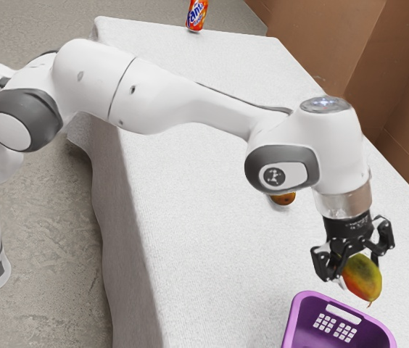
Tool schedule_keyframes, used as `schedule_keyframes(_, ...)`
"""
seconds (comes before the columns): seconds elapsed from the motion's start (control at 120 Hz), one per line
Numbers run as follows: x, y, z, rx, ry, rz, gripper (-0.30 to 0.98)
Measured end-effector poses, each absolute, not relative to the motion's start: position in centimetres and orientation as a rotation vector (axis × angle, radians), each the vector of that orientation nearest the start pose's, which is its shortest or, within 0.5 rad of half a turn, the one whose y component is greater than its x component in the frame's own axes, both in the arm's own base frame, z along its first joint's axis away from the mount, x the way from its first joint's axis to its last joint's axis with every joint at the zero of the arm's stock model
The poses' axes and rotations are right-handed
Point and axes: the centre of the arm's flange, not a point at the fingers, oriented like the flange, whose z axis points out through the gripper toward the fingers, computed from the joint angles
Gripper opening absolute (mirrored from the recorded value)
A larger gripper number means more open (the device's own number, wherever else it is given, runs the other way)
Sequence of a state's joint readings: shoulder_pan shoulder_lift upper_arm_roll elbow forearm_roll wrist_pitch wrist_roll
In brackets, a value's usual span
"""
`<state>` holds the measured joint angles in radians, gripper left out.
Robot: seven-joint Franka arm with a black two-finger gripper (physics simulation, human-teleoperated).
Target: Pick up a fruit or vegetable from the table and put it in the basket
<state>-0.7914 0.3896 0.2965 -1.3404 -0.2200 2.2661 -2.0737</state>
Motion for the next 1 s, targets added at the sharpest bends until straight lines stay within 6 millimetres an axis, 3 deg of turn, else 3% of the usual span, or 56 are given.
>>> schedule_keyframes(0.192,56.9,-45.3,54.9,1.844,1.837,0.045,0.4)
schedule_keyframes(0.283,55.3,-47.8,54.0,1.855,1.829,0.028,0.41)
schedule_keyframes(0.542,54.8,-48.9,53.3,1.808,1.869,0.006,0.41)
schedule_keyframes(0.642,54.1,-49.7,53.3,1.815,1.856,0.039,0.55)
schedule_keyframes(0.908,54.6,-49.1,53.3,1.781,1.881,0.08,0.66)
schedule_keyframes(0.967,56.8,-44.5,52.9,1.727,1.971,0.119,0.67)
schedule_keyframes(1.0,58.1,-40.5,56.5,1.659,2.015,0.125,0.68)
